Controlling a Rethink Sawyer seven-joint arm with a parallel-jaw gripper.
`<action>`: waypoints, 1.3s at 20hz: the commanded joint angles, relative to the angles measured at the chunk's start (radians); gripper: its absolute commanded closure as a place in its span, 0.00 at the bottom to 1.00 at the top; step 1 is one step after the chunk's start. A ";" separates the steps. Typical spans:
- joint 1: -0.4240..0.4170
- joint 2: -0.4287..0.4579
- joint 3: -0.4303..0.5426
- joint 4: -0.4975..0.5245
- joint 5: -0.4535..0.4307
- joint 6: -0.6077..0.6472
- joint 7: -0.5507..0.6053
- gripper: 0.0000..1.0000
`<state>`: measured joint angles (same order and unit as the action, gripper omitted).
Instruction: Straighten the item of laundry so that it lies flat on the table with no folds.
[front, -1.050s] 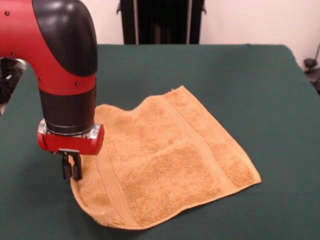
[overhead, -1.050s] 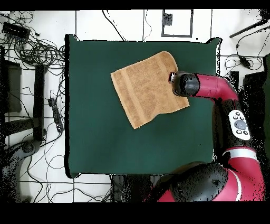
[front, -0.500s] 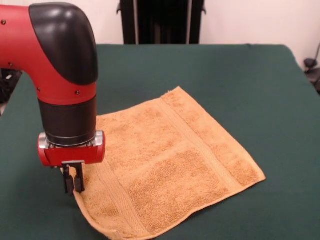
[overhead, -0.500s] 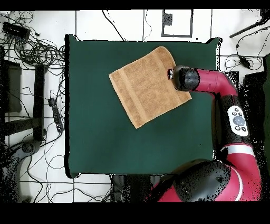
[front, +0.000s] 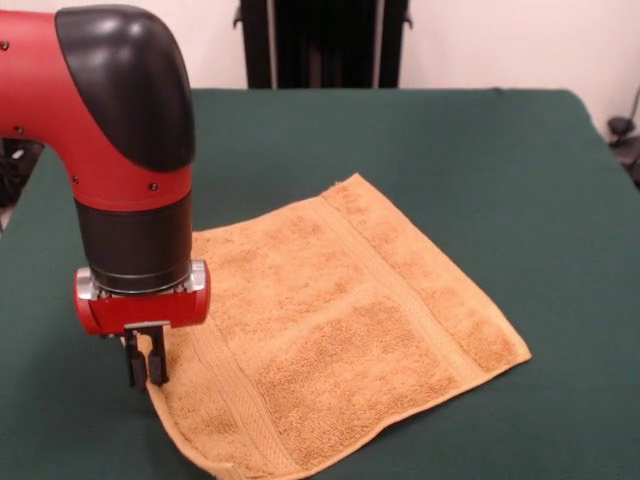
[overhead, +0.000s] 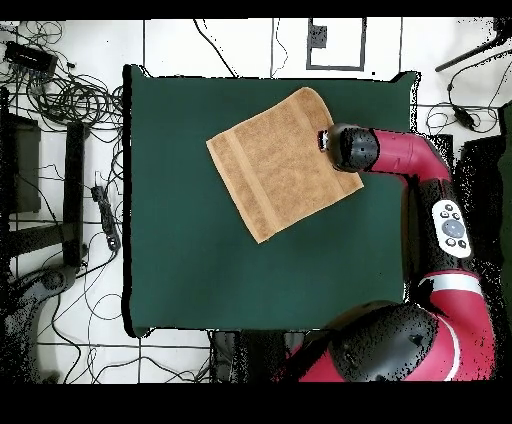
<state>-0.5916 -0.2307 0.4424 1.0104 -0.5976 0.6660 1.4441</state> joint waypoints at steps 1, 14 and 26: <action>0.047 0.012 0.089 0.021 -0.015 0.037 -0.204 1.00; 0.050 0.001 0.088 0.029 -0.044 0.002 -0.228 0.00; 0.107 -0.132 0.015 0.204 0.026 0.012 0.055 0.00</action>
<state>-0.5797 -0.2617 0.4359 1.0341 -0.6030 0.6650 1.4441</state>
